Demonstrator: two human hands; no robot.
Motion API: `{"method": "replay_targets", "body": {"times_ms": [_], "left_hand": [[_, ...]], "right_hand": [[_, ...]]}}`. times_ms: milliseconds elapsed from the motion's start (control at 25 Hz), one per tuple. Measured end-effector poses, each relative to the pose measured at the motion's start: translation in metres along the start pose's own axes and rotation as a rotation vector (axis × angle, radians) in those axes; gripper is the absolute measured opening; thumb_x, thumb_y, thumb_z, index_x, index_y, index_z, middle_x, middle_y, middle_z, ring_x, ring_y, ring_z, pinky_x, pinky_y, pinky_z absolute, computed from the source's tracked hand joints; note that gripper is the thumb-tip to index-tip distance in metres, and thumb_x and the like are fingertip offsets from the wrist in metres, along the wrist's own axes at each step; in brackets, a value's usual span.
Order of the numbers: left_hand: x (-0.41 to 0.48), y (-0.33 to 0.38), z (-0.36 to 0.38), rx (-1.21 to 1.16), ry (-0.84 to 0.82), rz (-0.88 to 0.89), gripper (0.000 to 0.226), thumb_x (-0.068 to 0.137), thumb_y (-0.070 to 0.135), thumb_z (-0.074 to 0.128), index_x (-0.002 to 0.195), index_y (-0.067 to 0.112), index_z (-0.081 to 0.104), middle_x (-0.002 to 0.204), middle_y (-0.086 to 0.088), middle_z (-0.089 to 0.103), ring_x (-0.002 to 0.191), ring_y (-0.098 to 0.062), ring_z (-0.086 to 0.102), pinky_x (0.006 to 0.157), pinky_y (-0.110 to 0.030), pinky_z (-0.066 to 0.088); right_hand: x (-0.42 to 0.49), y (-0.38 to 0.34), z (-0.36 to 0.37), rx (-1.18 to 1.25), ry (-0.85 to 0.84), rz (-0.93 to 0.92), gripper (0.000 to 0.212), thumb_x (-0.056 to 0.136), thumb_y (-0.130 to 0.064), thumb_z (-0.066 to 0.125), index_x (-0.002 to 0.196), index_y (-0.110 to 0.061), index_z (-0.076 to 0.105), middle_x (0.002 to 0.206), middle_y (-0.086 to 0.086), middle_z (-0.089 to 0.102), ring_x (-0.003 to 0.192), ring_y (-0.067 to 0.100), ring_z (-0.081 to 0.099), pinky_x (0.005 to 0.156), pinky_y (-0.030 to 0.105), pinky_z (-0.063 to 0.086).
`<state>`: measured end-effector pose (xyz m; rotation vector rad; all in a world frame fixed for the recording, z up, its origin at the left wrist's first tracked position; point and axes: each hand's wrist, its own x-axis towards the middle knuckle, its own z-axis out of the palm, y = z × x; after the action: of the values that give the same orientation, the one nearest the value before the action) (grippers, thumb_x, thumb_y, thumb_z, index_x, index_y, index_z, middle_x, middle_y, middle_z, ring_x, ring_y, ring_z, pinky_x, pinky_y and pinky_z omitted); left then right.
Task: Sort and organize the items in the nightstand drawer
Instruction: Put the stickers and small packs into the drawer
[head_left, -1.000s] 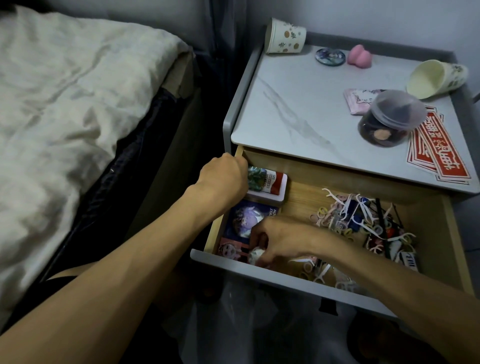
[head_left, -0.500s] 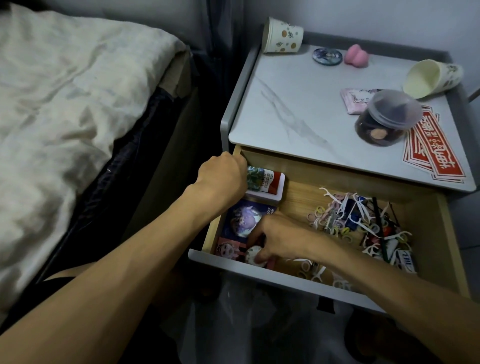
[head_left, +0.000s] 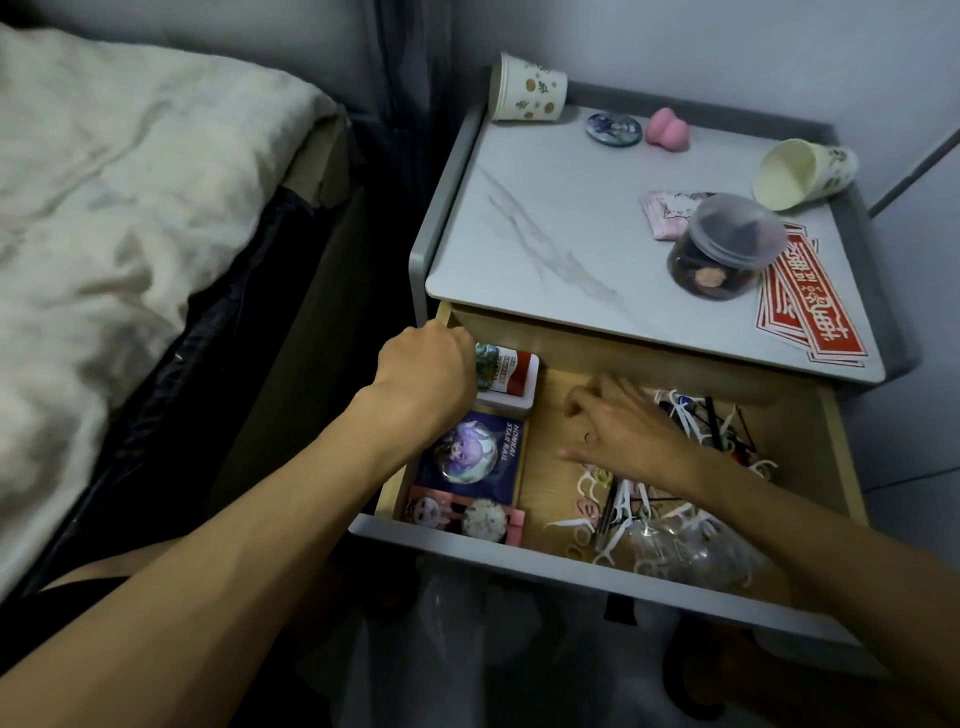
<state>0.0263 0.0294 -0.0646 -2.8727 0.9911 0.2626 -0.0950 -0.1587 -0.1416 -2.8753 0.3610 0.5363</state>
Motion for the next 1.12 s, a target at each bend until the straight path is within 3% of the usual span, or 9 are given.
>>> {"method": "replay_targets", "body": {"times_ms": [200,360,560,720,920,1120], "left_hand": [[0.001,0.000,0.002,0.028,0.003,0.009,0.033,0.099,0.024,0.049,0.126,0.006,0.052,0.120,-0.016,0.057,0.106,-0.033,0.059,0.070,-0.034,0.040],[0.000,0.001,0.001,0.032,-0.002,0.016,0.032,0.099,0.021,0.047,0.125,0.005,0.052,0.120,-0.017,0.057,0.107,-0.035,0.058,0.070,-0.034,0.039],[-0.001,0.004,-0.002,0.044,-0.003,0.011,0.034,0.099,0.026,0.048,0.126,0.005,0.051,0.122,-0.016,0.057,0.108,-0.034,0.058,0.071,-0.034,0.038],[0.000,0.005,-0.001,0.013,-0.004,0.003,0.033,0.099,0.027,0.050,0.124,0.006,0.054,0.120,-0.015,0.059,0.107,-0.034,0.059,0.071,-0.035,0.040],[0.001,0.006,-0.001,-0.009,-0.017,-0.018,0.035,0.097,0.030,0.053,0.124,0.006,0.055,0.120,-0.015,0.059,0.107,-0.034,0.060,0.075,-0.036,0.044],[0.001,0.006,0.000,0.009,-0.011,-0.017,0.036,0.099,0.031,0.051,0.125,0.006,0.054,0.120,-0.015,0.059,0.108,-0.033,0.059,0.073,-0.035,0.043]], "right_hand": [[-0.002,0.025,0.018,0.042,-0.003,-0.143,0.033,0.073,-0.049,0.078,0.092,-0.027,0.062,0.106,-0.005,0.047,0.107,0.014,0.040,0.087,0.029,0.034],[-0.022,0.049,0.012,0.027,-0.090,-0.204,0.022,0.073,-0.039,0.080,0.082,-0.027,0.064,0.099,-0.010,0.050,0.098,0.007,0.041,0.086,0.029,0.037],[-0.033,0.035,0.007,0.065,-0.044,-0.252,0.020,0.079,-0.043,0.075,0.093,-0.031,0.068,0.104,-0.015,0.053,0.102,0.003,0.044,0.094,0.033,0.041],[-0.034,-0.018,0.023,-0.010,-0.174,-0.470,0.027,0.086,-0.034,0.068,0.112,-0.038,0.061,0.112,-0.016,0.049,0.107,0.005,0.043,0.081,0.024,0.040],[-0.041,-0.008,0.025,-0.096,-0.235,-0.569,0.028,0.087,-0.012,0.065,0.110,-0.029,0.063,0.101,-0.019,0.046,0.095,0.000,0.037,0.074,0.016,0.031],[-0.047,0.024,0.015,-0.089,-0.323,-0.526,0.014,0.084,-0.012,0.066,0.091,-0.024,0.070,0.096,-0.011,0.061,0.096,0.004,0.050,0.093,0.026,0.043]]}}
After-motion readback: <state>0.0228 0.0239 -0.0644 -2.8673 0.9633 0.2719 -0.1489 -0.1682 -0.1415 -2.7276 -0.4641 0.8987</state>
